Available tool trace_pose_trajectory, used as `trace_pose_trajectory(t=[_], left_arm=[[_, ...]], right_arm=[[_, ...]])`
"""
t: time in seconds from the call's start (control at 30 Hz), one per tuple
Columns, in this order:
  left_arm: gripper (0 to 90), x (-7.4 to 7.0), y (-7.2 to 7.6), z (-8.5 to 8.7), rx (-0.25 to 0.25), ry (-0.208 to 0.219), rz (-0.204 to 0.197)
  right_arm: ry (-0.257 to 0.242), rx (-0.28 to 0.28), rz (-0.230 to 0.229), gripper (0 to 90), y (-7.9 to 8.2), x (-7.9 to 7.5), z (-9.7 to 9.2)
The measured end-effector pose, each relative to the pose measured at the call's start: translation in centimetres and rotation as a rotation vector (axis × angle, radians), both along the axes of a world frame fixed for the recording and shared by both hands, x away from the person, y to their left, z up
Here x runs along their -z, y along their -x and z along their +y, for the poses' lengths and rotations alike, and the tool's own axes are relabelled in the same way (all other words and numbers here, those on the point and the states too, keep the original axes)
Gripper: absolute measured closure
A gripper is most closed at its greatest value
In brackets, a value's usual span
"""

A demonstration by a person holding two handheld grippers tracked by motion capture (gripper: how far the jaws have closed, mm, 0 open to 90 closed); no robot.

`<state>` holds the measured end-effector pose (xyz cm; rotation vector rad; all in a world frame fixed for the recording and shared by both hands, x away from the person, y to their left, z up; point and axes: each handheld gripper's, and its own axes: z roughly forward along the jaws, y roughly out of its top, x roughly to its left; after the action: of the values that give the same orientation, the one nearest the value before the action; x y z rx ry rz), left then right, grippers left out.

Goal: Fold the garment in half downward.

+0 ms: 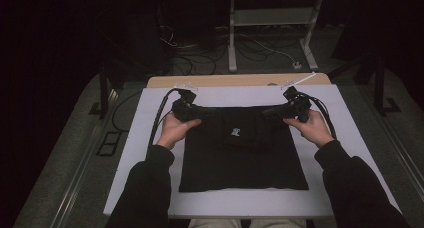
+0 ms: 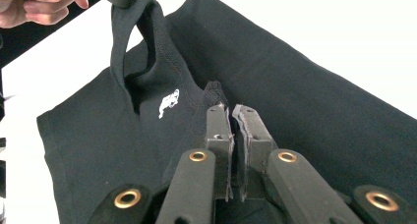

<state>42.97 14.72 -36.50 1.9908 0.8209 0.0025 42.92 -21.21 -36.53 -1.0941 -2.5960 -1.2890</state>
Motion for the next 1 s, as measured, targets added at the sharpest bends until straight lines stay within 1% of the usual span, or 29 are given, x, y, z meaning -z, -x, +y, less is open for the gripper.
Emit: trace_pose_trajectory(t=[0.07,0.2,0.3,0.37,0.57,0.63,0.7,0.77,0.93,1.0], left_arm=[[89.0,-0.1,0.3,0.1,0.0,-0.005,-0.006],[89.1,-0.3,0.9,0.5,-0.003,0.008,-0.005],[89.1,-0.4,1.4,0.8,0.0,0.023,-0.006],[89.1,-0.4,1.7,0.9,0.007,0.029,-0.008],[89.1,-0.6,2.8,1.0,0.022,0.036,-0.021],[89.1,-0.6,3.3,1.1,0.025,0.048,-0.022],[89.1,-0.5,3.8,1.1,0.036,0.051,-0.025],[89.1,-0.4,4.2,1.2,0.044,0.053,-0.023],[89.0,-0.1,5.1,1.4,0.055,0.057,-0.021],[89.0,0.1,5.4,1.4,0.055,0.059,-0.014]], right_arm=[[-0.002,-0.001,-0.004,84.0,0.1,-0.1,-0.1],[-0.012,-0.002,0.001,84.0,0.6,-0.3,-0.4],[-0.04,-0.004,0.009,84.0,1.0,-0.3,-0.7],[-0.051,-0.004,0.019,84.0,1.4,-0.2,-0.8],[-0.063,-0.015,0.025,83.9,2.4,-0.1,-1.0],[-0.072,-0.022,0.019,83.9,2.8,-0.1,-1.0],[-0.082,-0.026,0.022,83.9,3.2,-0.1,-1.0],[-0.079,-0.031,0.023,83.9,3.6,0.0,-1.0],[-0.092,-0.037,0.026,83.9,4.4,0.3,-1.0],[-0.096,-0.044,0.026,83.9,4.6,0.5,-1.0]])
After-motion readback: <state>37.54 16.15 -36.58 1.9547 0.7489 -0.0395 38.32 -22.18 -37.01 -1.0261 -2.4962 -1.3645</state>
